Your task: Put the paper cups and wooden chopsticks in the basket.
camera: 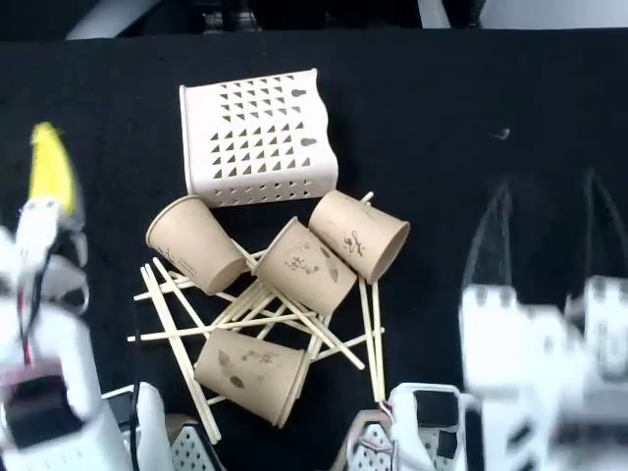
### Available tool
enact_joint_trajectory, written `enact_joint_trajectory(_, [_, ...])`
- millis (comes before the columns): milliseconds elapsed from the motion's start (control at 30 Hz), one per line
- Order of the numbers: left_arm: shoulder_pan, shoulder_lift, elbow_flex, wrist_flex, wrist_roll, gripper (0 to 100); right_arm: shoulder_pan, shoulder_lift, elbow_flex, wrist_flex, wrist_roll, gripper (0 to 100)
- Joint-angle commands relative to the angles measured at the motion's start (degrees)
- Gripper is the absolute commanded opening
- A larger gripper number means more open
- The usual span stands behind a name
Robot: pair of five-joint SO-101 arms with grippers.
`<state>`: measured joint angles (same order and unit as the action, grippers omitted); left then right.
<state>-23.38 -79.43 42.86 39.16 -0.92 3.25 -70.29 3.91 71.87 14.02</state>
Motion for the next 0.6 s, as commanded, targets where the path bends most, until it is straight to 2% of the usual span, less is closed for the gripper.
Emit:
enact_joint_trajectory(0, [6.0, 20.8, -14.1, 10.0, 0.4, 23, 1.2, 18.4, -6.5, 3.5, -3.0, 19.8])
enact_joint_trajectory(133, [10.9, 41.2, -25.6, 18.1, 0.9, 28, 1.1, 33.8, -4.6, 3.0, -9.3, 19.8])
enact_joint_trajectory(333, [14.0, 71.0, -42.0, 22.4, 0.9, 28, -3.3, 54.5, 3.1, -1.7, -11.0, 19.8])
enact_joint_trajectory(567, [15.3, 92.8, -64.5, 32.2, 1.0, 28, -4.9, 65.1, 8.4, -10.6, -12.8, 19.8])
